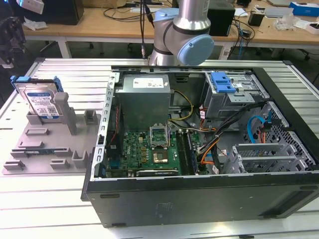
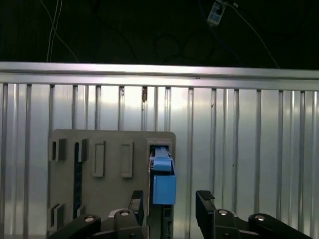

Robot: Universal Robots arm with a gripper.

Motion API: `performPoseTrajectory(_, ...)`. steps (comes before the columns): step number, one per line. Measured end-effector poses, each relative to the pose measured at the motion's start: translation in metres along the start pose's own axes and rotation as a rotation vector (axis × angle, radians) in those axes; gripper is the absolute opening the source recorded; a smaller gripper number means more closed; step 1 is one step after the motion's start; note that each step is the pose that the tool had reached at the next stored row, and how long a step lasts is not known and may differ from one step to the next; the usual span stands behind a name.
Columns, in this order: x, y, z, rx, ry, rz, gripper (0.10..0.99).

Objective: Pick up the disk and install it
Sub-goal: 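Pick up the disk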

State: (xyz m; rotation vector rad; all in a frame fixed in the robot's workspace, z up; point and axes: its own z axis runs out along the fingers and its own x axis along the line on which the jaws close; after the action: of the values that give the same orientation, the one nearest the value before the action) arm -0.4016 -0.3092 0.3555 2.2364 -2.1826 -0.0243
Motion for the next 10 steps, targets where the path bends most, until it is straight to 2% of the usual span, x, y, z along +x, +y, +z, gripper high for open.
performPoseTrajectory(10,0.0011,0.0001,0.0132,0.000,0.0000,0.000,0.541)
